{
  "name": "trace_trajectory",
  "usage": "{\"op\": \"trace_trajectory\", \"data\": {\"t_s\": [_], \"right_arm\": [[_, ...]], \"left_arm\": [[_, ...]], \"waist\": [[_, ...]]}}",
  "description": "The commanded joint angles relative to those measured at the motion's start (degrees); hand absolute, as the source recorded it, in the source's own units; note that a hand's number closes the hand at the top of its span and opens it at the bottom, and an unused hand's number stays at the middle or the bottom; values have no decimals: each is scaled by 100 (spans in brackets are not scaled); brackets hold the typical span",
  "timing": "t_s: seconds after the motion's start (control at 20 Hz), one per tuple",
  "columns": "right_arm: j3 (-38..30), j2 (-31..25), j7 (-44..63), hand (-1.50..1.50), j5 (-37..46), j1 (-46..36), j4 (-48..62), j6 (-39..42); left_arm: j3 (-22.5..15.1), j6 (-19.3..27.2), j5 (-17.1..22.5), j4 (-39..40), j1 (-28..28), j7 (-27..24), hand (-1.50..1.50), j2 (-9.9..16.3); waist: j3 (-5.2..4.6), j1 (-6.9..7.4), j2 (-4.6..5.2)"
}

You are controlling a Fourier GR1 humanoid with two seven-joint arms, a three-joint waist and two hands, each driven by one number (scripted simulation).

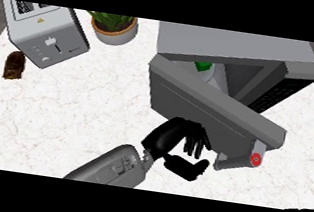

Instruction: Pick up the milk, place it into the microwave and close the microwave

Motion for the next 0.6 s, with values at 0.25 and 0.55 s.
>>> {"op": "trace_trajectory", "data": {"t_s": [0.25, 0.55], "right_arm": [[287, -225, 385, -150, -367, -398, -542, 434], [332, -448, 742, -150, -656, -667, -850, 560]], "left_arm": [[-169, 652, 1413, 386, -1014, -498, 150, -36], [21, 921, 2014, 524, -1520, -929, 150, -37]], "waist": [[-16, -546, 147], [-22, -901, 206]]}}
